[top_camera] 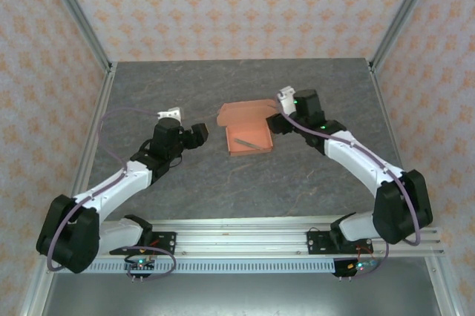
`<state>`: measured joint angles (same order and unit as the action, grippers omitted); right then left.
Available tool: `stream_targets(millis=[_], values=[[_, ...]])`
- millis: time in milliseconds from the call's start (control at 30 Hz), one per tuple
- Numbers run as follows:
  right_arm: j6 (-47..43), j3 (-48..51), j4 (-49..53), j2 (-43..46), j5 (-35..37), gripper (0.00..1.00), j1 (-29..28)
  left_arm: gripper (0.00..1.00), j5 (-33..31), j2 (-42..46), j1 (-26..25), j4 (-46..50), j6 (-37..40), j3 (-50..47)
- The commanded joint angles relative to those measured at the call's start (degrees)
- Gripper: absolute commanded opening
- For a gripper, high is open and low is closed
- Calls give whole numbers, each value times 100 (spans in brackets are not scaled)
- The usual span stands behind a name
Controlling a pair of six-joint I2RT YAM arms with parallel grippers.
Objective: Fold the paper box
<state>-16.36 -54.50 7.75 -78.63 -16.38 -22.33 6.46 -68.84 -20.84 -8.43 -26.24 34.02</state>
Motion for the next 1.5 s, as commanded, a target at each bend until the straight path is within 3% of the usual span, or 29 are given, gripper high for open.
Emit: stream_targets(millis=[0,100,267,867,1067,1467], values=[[341,120,-782,-240,-940,72,384,81,389,-243,45,-1047,1114,4],[-193,-91,-768,-605,-1709,72,520,80,720,-459,45,-1037,1772,183],[-627,-212,-862,-919,-1855,68,528,79,821,-739,45,-644,2595,473],[-928,-780,-853,-1838,-1781,62,624,75,1213,-2233,54,-898,3049,1495],[-930,-900,-859,-1989,-1917,50,624,66,1468,-2422,59,-900,3026,1680],[-786,-891,-875,-2024,-1903,24,629,30,1716,-2613,54,-788,2923,1901]])
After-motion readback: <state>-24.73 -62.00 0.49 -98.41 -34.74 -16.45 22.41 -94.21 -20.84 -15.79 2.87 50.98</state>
